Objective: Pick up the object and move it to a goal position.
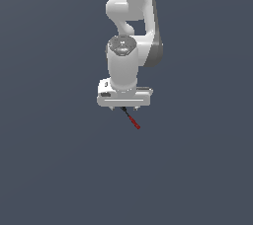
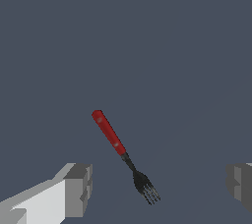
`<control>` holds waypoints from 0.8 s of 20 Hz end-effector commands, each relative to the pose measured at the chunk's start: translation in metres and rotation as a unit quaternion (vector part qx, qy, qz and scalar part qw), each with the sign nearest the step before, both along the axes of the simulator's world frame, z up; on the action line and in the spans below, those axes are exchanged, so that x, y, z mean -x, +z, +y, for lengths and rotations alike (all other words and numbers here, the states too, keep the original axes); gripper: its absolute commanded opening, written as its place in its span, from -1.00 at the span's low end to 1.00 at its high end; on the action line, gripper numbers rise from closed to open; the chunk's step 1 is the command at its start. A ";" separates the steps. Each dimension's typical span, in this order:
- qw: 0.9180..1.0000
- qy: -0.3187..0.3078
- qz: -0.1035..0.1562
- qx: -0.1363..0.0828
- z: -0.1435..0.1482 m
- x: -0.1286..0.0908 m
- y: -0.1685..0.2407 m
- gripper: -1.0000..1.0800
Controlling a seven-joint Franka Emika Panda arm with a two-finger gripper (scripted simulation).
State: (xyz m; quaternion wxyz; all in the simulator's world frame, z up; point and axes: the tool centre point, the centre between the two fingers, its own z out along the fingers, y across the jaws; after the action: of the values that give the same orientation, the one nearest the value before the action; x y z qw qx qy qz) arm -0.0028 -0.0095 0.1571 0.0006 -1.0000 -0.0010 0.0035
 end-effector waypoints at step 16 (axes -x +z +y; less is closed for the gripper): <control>1.000 -0.026 0.002 0.011 -0.036 0.001 0.002 0.92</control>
State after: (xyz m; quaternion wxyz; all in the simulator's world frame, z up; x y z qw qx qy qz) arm -0.0033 -0.0472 0.1608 -0.0108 -0.9995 0.0287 0.0051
